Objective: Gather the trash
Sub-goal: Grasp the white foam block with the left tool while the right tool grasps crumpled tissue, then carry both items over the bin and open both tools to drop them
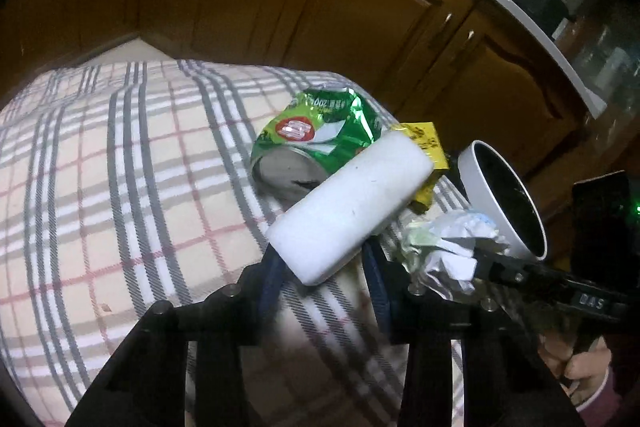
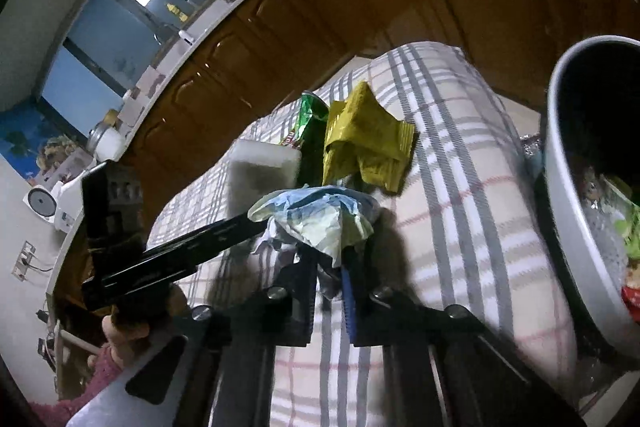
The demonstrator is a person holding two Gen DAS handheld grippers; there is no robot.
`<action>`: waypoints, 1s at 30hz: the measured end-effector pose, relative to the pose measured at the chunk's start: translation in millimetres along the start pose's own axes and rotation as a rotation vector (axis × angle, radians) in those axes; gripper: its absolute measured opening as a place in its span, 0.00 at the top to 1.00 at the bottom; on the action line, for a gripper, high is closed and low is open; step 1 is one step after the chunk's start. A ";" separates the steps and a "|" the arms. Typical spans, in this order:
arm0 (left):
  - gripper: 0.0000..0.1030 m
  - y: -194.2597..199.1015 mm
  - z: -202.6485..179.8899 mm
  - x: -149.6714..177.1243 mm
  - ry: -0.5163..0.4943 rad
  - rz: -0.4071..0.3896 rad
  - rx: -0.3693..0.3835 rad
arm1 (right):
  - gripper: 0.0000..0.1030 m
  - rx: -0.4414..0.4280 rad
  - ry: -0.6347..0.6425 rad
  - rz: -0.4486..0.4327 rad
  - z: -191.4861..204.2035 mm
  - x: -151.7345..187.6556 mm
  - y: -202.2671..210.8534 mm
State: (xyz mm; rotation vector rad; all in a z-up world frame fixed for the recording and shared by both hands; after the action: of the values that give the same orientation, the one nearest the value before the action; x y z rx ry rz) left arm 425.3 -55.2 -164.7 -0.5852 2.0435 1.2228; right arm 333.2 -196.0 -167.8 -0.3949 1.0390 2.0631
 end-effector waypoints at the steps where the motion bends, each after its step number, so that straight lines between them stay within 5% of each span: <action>1: 0.65 1.8 -2.9 -0.8 -0.013 -0.009 0.001 | 0.90 0.002 0.004 -0.006 0.9 1.3 5.2; 18: 0.71 59.6 -43.5 48.2 -0.101 -0.044 -0.073 | 0.90 0.107 0.098 -0.112 -7.1 12.8 81.8; 30: 0.71 62.1 -94.6 57.4 -0.156 -0.018 -0.033 | 0.90 0.168 0.076 -0.175 -39.9 2.0 131.1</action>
State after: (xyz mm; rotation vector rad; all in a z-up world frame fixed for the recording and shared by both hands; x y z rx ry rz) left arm 315.0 -112.8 -139.6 -0.5062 1.8872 1.2533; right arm 230.0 -273.9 -122.5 -0.4642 1.1709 1.8033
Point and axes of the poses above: each gripper's, at about its wrist camera, not at the fingertips, and y roughly against the way its jaws point, z to its left, x to its underside, the point moved 10 cm from there along -y, roughly the way its jaws point, and after that the axes turned 14 degrees about -z, right-handed, at the moved point
